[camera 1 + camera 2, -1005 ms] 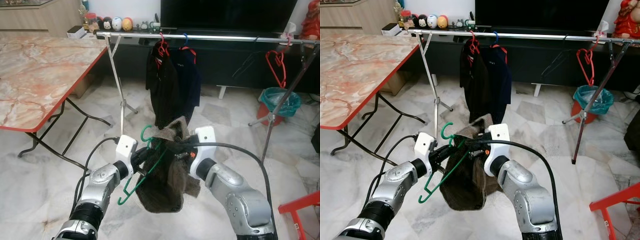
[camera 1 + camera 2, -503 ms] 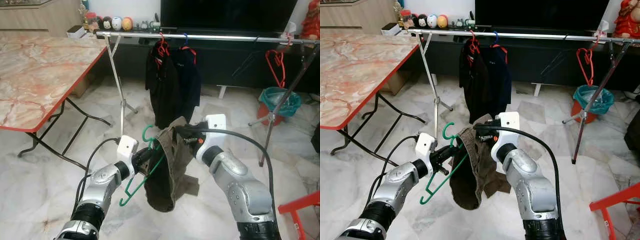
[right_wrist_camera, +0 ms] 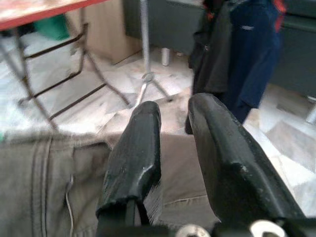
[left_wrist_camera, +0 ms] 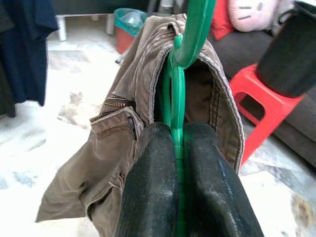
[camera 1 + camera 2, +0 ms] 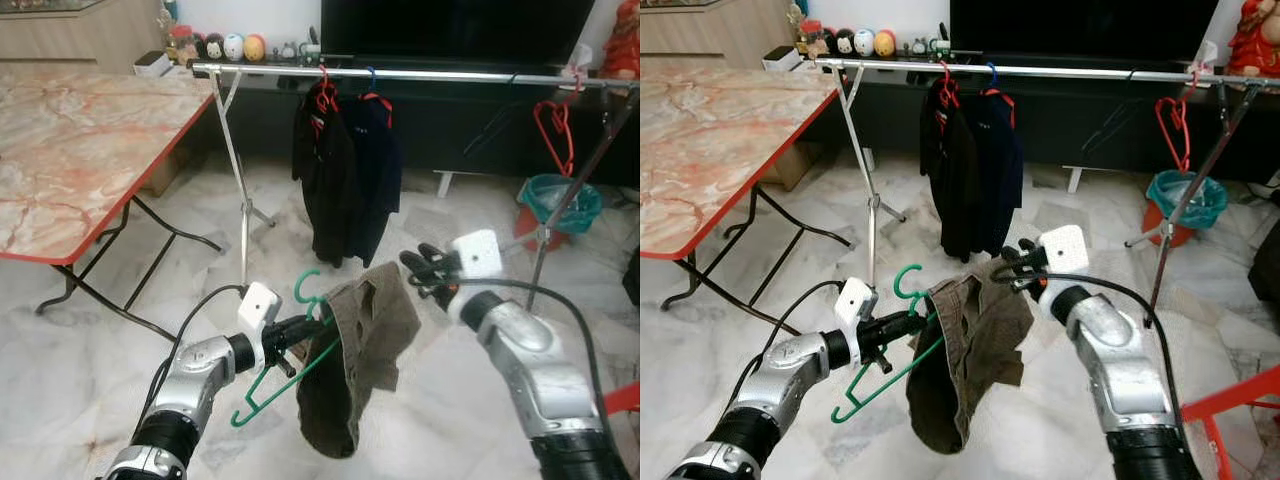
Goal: Hang hanger
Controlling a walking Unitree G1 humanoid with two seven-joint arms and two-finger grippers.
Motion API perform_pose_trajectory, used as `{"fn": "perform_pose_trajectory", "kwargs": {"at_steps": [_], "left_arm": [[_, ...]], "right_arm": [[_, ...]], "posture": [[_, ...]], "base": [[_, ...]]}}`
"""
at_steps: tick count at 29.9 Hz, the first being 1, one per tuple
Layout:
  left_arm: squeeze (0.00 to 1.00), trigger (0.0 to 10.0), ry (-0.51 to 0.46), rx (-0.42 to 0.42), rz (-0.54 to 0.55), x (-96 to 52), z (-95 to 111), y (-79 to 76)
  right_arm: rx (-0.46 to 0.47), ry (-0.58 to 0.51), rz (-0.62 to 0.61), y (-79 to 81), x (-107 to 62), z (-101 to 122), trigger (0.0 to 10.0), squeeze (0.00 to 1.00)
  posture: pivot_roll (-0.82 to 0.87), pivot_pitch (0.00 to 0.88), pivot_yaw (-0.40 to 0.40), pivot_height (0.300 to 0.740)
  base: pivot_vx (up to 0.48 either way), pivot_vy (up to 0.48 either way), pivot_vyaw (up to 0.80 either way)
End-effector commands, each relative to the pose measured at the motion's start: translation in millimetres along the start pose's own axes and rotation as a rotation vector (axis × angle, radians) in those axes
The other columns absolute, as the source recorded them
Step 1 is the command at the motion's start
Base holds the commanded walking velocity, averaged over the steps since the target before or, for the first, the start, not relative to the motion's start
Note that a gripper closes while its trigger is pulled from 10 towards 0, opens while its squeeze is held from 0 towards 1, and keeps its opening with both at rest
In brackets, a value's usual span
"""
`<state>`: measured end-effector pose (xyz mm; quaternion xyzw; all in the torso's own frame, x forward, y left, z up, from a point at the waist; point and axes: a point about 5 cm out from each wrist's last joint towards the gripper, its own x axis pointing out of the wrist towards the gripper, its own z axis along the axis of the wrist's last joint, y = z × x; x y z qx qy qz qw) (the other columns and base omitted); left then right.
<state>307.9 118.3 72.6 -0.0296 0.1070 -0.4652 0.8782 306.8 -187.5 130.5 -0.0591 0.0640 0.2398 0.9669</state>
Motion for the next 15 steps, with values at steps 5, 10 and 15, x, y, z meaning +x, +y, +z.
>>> {"fn": "perform_pose_trajectory", "kwargs": {"at_steps": [5, 10, 15], "left_arm": [[0.0, 10.0, 0.009, 0.078, -0.169, 2.4, 14.7, -11.0], [0.0, 10.0, 0.042, 0.105, -0.236, -0.3, 14.4, -15.2], [0.0, 10.0, 0.071, 0.135, -0.294, -1.3, 13.6, -20.6]], "right_arm": [[0.044, 0.003, 0.33, 6.7, -26.6, -15.0, 10.0, 0.0], [0.069, -0.006, 0.359, -4.2, -35.2, -16.6, 10.0, 0.0], [0.143, -0.096, 0.366, -18.6, -40.8, -8.6, 10.0, 0.0]], "posture": [[0.04, 0.0, -0.006, 0.74], [0.04, 0.0, -0.007, 0.74], [0.04, 0.0, -0.008, 0.74]], "base": [[0.0, 0.0, 0.0], [0.0, 0.0, 0.0], [0.0, 0.0, 0.0]]}}
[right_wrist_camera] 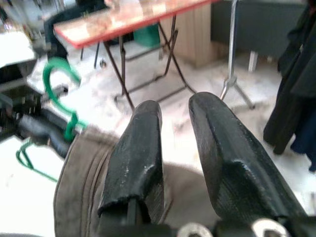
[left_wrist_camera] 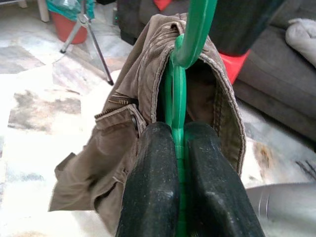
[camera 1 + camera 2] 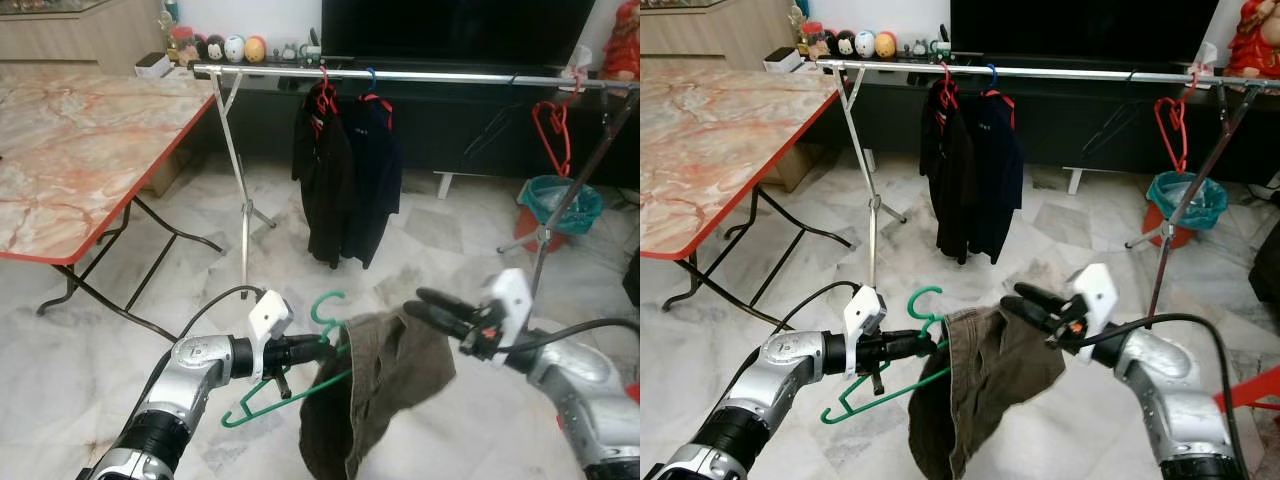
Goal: Hang hanger
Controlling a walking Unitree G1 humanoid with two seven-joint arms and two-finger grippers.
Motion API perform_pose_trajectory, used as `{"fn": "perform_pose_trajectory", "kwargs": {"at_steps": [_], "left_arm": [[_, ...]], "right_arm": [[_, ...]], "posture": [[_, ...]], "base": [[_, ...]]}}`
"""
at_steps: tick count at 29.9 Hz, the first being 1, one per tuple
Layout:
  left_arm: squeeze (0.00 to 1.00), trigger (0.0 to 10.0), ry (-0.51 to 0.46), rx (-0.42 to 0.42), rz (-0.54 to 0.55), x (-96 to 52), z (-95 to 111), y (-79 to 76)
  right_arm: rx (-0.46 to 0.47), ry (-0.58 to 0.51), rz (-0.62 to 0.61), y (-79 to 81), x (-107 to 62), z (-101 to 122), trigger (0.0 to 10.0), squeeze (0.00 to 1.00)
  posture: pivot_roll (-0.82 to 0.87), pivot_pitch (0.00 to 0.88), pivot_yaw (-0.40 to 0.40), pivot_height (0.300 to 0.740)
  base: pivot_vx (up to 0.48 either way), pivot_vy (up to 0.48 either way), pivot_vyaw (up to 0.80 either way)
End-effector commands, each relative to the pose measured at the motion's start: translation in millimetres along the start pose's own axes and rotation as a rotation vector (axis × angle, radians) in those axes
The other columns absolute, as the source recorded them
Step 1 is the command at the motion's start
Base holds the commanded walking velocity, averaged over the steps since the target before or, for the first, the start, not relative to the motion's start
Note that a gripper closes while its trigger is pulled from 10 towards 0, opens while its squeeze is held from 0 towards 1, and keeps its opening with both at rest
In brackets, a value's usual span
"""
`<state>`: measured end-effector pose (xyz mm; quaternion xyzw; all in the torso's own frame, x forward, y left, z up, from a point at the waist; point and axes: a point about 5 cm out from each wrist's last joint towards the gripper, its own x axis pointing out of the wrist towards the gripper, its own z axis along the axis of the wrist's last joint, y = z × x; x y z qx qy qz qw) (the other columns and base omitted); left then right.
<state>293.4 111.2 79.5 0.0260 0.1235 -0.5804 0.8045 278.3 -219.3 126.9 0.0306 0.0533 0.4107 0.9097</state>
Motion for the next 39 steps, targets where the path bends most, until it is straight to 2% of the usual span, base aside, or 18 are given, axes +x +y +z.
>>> {"fn": "perform_pose_trajectory", "kwargs": {"at_steps": [1, 5, 8, 9, 10, 12, 15, 17, 23, 31, 32, 33, 34, 35, 36, 38, 39], "left_arm": [[0.0, 10.0, -0.023, 0.045, -0.035, 1.5, 10.3, -2.5], [0.0, 10.0, 0.01, 0.082, -0.057, 1.4, 10.2, -3.6], [0.0, 10.0, 0.021, 0.098, -0.076, 2.0, 10.0, -5.2], [0.0, 10.0, 0.024, 0.1, -0.082, 2.4, 9.9, -5.6], [0.0, 10.0, 0.029, 0.098, -0.099, 3.2, 10.3, -6.8], [0.0, 10.0, 0.029, 0.098, -0.115, 3.8, 11.5, -8.0], [0.0, 10.0, 0.039, 0.116, -0.161, 3.6, 13.2, -12.2], [0.0, 10.0, 0.061, 0.131, -0.208, 2.9, 13.2, -16.8], [0.0, 10.0, 0.076, 0.152, -0.26, 3.1, 16.3, -21.4], [0.0, 10.0, 0.093, 0.17, -0.285, 2.7, 20.3, -23.7], [0.0, 10.0, 0.095, 0.17, -0.286, 2.2, 20.4, -23.8], [0.0, 10.0, 0.097, 0.171, -0.286, 2.2, 20.4, -23.9], [0.0, 10.0, 0.098, 0.171, -0.286, 2.2, 20.4, -24.0], [0.0, 10.0, 0.098, 0.172, -0.286, 2.1, 20.5, -24.0], [0.0, 10.0, 0.099, 0.172, -0.286, 2.0, 20.7, -24.0], [0.0, 10.0, 0.099, 0.174, -0.285, 2.3, 21.7, -23.8], [0.0, 10.0, 0.099, 0.174, -0.285, 2.3, 21.7, -23.8]], "right_arm": [[0.009, -0.028, 0.001, -4.3, -4.4, 3.8, 10.0, 0.0], [0.038, -0.058, 0.037, -7.4, -8.7, 6.9, 10.0, 0.0], [0.089, -0.094, 0.125, -3.0, -8.8, 9.2, 10.0, 0.0], [0.098, -0.082, 0.171, 1.3, -8.5, 7.6, 10.0, 0.0], [0.1, -0.018, 0.272, 11.8, -8.3, -0.2, 10.0, 0.0], [0.094, 0.035, 0.335, 17.9, -9.0, -8.0, 10.0, 0.0], [0.136, 0.06, 0.411, 23.4, -10.0, -16.5, 10.0, 0.0], [0.122, 0.096, 0.467, 28.2, -9.7, -22.2, 10.0, 0.0], [0.119, 0.091, 0.486, 26.3, -6.3, -23.0, 10.0, 0.0], [0.042, 0.261, 0.533, 26.9, -9.2, -38.2, 10.0, 0.0], [0.039, 0.259, 0.545, 26.9, -9.3, -37.9, 10.0, 0.09], [0.036, 0.256, 0.548, 26.8, -9.5, -37.4, 10.0, 0.6], [0.033, 0.254, 0.549, 26.7, -9.6, -37.0, 10.0, 0.6], [0.028, 0.258, 0.56, 26.9, -10.3, -36.4, 10.0, 1.0], [0.024, 0.262, 0.569, 27.1, -10.8, -36.1, 10.0, 1.0], [-0.052, 0.268, 0.569, 25.1, -9.6, -34.2, 10.0, 1.0], [-0.052, 0.268, 0.569, 25.1, -9.6, -34.2, 10.0, 1.0]], "posture": [[0.04, 0.0, -0.008, 0.74], [0.04, 0.0, -0.01, 0.74], [0.04, 0.0, -0.011, 0.74], [0.04, 0.0, -0.011, 0.74], [0.04, 0.0, -0.014, 0.74], [0.04, 0.0, -0.014, 0.74], [0.04, 0.0, -0.018, 0.74], [0.05, 0.0, -0.027, 0.74], [0.06, 0.0, -0.034, 0.74], [0.06, 0.0, -0.035, 0.74], [0.06, 0.0, -0.035, 0.74], [0.06, 0.0, -0.035, 0.74], [0.06, 0.0, -0.035, 0.74], [0.06, 0.0, -0.035, 0.74], [0.06, 0.0, -0.035, 0.74], [0.06, 0.0, -0.033, 0.74], [0.06, 0.0, -0.033, 0.74]], "base": [[0.0, 0.0, 0.0], [0.0, 0.0, 0.0], [0.0, 0.0, 0.0], [0.0, 0.0, 0.0], [0.0, 0.0, 0.0], [0.0, 0.0, 0.0], [0.0, 0.0, 0.0], [0.0, 0.0, 0.0], [0.0, 0.0, 0.0], [0.0, 0.0, 0.0], [0.0, 0.0, 0.0], [0.0, 0.0, 0.0], [0.0, 0.0, 0.0], [0.0, 0.0, 0.0], [0.0, 0.0, 0.0], [0.0, 0.0, 0.0], [0.0, 0.0, 0.0]]}}
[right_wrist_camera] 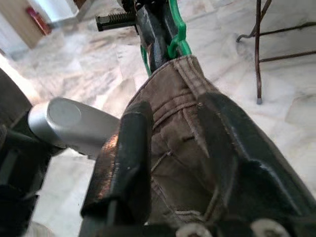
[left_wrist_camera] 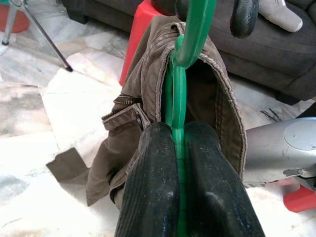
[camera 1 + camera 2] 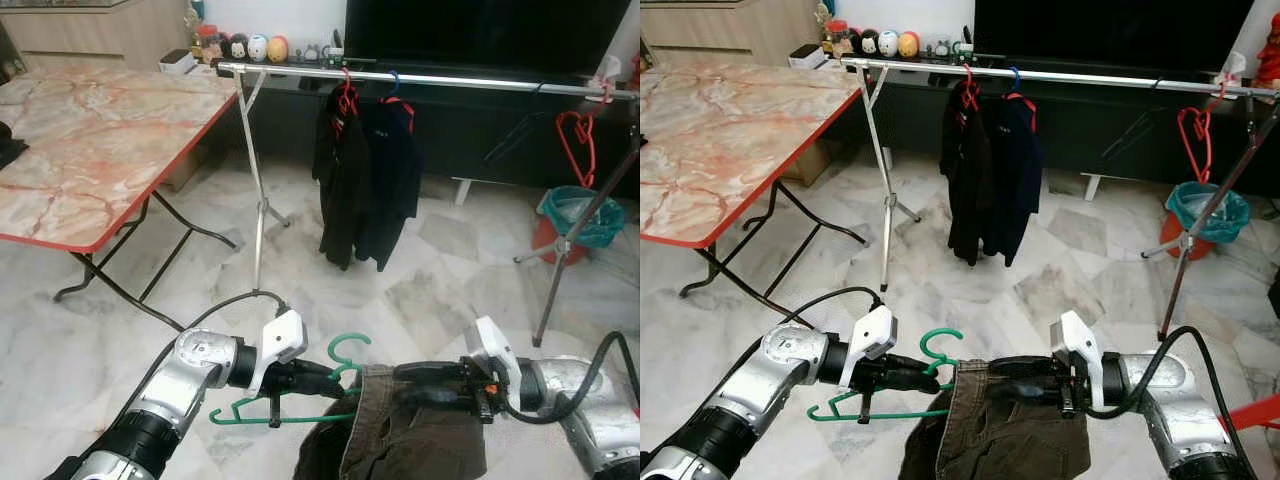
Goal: Hang hanger
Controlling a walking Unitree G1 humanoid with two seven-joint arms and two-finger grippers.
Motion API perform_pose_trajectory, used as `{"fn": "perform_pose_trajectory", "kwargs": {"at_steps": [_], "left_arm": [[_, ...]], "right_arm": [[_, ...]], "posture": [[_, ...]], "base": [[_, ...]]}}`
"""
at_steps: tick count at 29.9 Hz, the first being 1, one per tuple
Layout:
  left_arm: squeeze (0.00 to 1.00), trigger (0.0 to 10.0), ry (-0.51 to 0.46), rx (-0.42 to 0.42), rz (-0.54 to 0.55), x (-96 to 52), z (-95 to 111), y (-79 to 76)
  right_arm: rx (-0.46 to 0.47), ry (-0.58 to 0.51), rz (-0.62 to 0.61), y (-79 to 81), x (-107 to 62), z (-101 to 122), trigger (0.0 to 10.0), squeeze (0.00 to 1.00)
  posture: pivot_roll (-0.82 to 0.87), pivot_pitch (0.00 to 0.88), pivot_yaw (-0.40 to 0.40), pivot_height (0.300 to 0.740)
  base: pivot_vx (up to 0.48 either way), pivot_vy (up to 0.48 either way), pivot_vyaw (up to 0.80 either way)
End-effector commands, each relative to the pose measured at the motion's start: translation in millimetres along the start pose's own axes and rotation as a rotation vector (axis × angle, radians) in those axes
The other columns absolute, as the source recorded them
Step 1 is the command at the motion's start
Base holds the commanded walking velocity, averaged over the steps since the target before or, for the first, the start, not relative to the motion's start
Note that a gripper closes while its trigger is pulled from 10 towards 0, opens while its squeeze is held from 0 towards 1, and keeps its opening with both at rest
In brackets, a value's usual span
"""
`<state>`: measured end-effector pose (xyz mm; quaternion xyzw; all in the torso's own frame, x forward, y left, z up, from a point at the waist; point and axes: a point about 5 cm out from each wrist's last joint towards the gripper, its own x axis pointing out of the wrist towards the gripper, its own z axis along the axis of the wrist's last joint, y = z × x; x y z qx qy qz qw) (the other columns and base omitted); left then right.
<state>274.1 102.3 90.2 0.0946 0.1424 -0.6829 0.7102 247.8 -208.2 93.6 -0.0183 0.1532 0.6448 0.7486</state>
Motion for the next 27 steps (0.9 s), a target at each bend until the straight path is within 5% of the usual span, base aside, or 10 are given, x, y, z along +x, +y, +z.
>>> {"fn": "perform_pose_trajectory", "kwargs": {"at_steps": [1, 2, 3, 4, 19, 27], "left_arm": [[0.0, 10.0, -0.023, 0.059, -0.02, 0.6, 13.6, 0.5], [0.0, 10.0, -0.021, 0.062, -0.02, 0.6, 13.8, 0.7], [0.0, 10.0, -0.021, 0.062, -0.02, 0.6, 13.8, 0.7], [0.0, 10.0, -0.022, 0.062, -0.019, 0.5, 14.7, 1.0], [0.0, 10.0, -0.026, 0.087, -0.043, 4.7, 22.8, 0.4], [0.0, 10.0, -0.046, 0.109, -0.03, 8.4, 29.0, 1.5]], "right_arm": [[-0.044, 0.017, 0.008, -2.1, -1.2, 3.7, 10.0, 0.99], [-0.069, 0.023, 0.01, -2.9, -0.8, 5.0, 10.0, 0.55], [-0.069, 0.023, 0.01, -2.9, -0.8, 5.0, 10.0, 0.55], [-0.094, 0.018, 0.015, -3.8, -0.3, 7.0, 10.0, 0.0], [-0.194, 0.117, 0.13, -6.3, 10.8, 2.2, 10.0, 0.0], [-0.226, 0.141, 0.069, -13.0, 15.1, -3.8, 10.0, 0.0]], "posture": [[0.06, 0.0, -0.032, 0.74], [0.06, 0.0, -0.032, 0.74], [0.06, 0.0, -0.032, 0.74], [0.06, 0.0, -0.031, 0.74], [0.07, 0.0, -0.032, 0.74], [0.07, 0.0, -0.033, 0.74]], "base": [[0.0, 0.0, 0.0], [0.0, 0.0, 0.0], [0.0, 0.0, 0.0], [0.0, 0.0, 0.0], [0.0, 0.0, 0.0], [0.0, 0.0, 0.0]]}}
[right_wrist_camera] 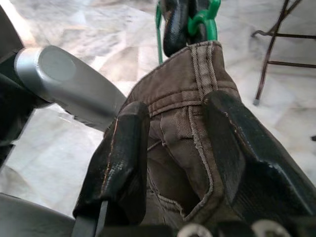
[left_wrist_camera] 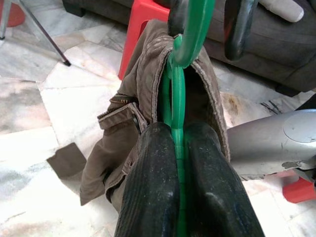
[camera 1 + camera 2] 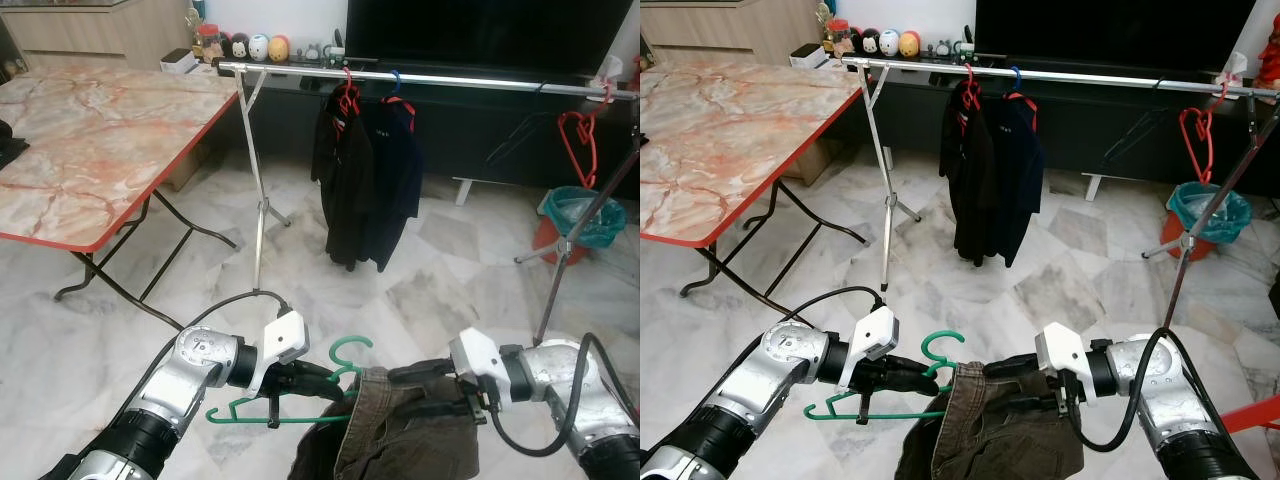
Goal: Hang hanger
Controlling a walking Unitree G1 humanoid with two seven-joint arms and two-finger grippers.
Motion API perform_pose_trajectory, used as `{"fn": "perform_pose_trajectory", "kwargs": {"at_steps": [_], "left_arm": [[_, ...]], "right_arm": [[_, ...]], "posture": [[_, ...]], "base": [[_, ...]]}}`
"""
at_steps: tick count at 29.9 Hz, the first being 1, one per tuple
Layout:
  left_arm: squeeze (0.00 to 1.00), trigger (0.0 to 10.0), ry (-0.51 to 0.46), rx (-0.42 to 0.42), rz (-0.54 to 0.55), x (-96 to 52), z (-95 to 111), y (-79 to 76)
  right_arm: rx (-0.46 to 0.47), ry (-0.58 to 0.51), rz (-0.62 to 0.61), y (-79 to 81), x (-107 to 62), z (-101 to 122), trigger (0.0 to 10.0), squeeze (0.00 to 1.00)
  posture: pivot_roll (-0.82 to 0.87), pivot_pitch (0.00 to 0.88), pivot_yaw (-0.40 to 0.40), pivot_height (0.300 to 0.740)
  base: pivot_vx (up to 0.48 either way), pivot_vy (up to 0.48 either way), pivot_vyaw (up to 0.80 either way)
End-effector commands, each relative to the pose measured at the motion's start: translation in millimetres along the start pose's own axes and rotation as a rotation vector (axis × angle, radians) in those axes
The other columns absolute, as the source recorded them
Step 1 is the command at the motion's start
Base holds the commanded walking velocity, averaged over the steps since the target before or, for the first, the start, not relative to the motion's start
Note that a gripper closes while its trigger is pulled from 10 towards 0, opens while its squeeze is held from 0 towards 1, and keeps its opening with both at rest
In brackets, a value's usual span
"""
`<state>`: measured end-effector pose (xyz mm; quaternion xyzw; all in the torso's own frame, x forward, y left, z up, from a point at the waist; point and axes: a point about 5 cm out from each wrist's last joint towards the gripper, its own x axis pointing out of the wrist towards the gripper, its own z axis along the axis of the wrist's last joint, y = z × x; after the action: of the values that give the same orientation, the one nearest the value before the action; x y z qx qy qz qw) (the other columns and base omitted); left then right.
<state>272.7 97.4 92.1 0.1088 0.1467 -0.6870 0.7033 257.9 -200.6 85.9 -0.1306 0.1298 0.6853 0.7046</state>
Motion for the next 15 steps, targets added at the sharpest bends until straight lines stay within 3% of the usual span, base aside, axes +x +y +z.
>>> {"fn": "perform_pose_trajectory", "kwargs": {"at_steps": [1, 6, 15], "left_arm": [[0.0, 10.0, -0.071, 0.092, -0.019, 3.8, 25.6, 3.6], [0.0, 10.0, -0.067, 0.089, -0.028, 4.2, 25.3, 2.6], [0.0, 10.0, -0.065, 0.091, -0.044, 4.8, 25.4, 0.8]], "right_arm": [[-0.013, 0.019, -0.028, -5.1, 4.5, -0.1, 10.0, 0.0], [-0.038, 0.015, -0.167, -19.5, 1.2, 2.8, 10.0, 0.0], [-0.03, -0.005, -0.139, -16.2, 1.6, 0.2, 10.0, 0.0]], "posture": [[0.07, 0.0, -0.033, 0.74], [0.07, 0.0, -0.032, 0.74], [0.07, 0.0, -0.03, 0.74]], "base": [[0.0, 0.0, 0.0], [0.0, 0.0, 0.0], [0.0, 0.0, 0.0]]}}
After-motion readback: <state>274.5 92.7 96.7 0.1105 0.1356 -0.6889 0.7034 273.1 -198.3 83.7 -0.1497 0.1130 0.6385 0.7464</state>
